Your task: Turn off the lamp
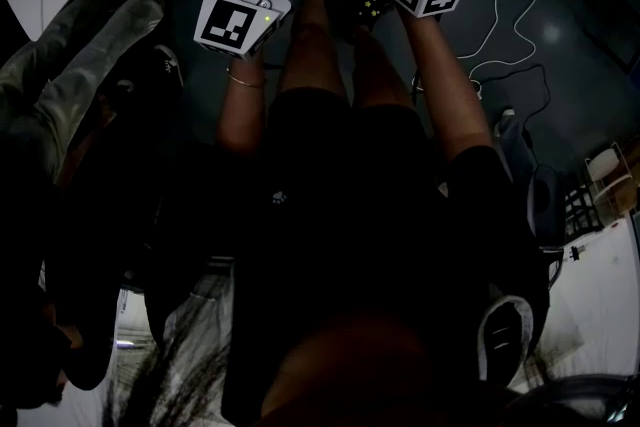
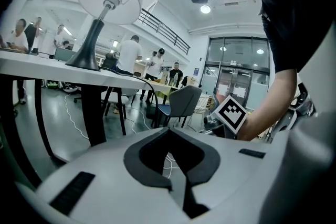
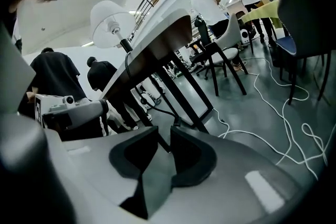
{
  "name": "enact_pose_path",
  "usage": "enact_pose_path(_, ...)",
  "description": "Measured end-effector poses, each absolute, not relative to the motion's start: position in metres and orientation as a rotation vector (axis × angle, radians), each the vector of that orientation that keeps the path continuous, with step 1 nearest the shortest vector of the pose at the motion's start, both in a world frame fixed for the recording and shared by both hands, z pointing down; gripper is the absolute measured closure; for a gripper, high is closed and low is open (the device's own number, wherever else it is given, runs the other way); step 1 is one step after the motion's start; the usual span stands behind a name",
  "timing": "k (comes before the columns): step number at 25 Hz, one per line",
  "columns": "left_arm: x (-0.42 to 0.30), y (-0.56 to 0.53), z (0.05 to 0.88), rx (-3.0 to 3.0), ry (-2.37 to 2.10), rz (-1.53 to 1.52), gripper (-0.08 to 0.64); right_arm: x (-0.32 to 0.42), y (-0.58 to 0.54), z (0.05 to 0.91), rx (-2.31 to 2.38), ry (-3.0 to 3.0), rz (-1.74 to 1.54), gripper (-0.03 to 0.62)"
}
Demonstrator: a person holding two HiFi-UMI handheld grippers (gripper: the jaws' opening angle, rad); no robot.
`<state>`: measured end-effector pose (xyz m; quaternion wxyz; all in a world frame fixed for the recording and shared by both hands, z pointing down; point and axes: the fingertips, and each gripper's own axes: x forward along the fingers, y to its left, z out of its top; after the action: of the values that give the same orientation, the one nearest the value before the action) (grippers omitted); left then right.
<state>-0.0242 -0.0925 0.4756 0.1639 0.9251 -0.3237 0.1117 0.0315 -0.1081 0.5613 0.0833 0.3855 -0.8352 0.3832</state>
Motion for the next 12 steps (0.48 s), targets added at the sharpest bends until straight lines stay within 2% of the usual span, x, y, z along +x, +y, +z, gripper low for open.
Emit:
enact_pose_path(2, -0.024, -0.092, 0.476, 2.632, -0.918, 0.310, 0.554, 0.032, -0.111, 0.556, 1.167, -2.508, 1.151, 0.523)
enact_pose_path(9, -0.027, -0.093, 0.472, 2.637, -0.939, 0.324, 0.554, 0.036, -0.118, 0.542, 1.220, -2.528, 1.172, 0.589)
enact_pose_path(12, -0.029, -0.092, 0.470, 2.627, -0.952, 0.330, 0.554, 0.037, -0.118, 0.534, 1.225, -2.551, 1.170, 0.591)
